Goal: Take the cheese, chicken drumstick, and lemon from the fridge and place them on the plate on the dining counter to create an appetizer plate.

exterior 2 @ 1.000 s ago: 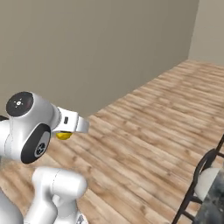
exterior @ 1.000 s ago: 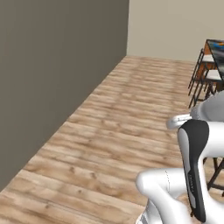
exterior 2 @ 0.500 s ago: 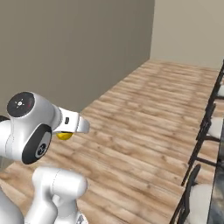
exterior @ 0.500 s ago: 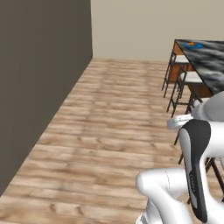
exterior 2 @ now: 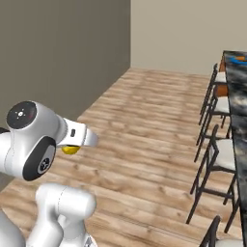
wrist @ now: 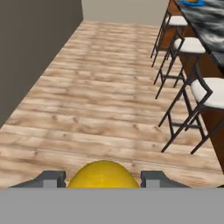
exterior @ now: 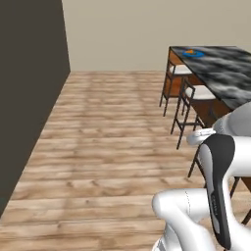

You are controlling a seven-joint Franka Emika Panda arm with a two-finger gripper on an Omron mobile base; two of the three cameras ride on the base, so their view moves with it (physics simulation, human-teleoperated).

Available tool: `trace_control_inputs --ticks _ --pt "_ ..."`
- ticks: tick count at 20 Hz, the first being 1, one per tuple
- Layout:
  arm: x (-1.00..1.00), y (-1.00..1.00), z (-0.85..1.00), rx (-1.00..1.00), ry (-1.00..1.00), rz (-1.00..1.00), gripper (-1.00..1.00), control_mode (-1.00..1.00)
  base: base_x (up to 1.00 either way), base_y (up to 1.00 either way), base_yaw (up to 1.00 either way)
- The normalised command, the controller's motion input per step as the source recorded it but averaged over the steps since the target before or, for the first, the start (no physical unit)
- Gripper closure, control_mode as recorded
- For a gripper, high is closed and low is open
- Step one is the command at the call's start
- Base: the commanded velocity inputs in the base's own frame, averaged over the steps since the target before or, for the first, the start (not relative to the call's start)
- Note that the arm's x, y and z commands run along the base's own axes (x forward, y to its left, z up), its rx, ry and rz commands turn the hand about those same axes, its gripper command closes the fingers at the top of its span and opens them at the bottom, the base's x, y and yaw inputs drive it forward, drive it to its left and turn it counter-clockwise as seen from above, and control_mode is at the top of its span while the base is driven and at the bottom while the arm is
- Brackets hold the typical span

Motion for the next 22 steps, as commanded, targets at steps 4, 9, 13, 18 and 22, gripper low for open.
trace_control_inputs --ticks 4,9,13,18,22 --pt "0.0 0.0 0.0 0.0 0.0 0.0 1.0 1.0 1.0 0.08 -0.33" --pt "0.0 0.0 0.0 0.0 0.0 0.0 1.0 1.0 1.0 0.0 -0.3" --pt "0.0 0.0 0.0 0.0 0.0 0.0 1.0 1.0 1.0 0.06 -0.3" --pt "0.0 0.0 0.0 0.0 0.0 0.0 1.0 1.0 1.0 0.23 -0.29" --pt "0.0 0.0 0.0 0.0 0.0 0.0 1.0 1.0 1.0 0.22 -0.28"
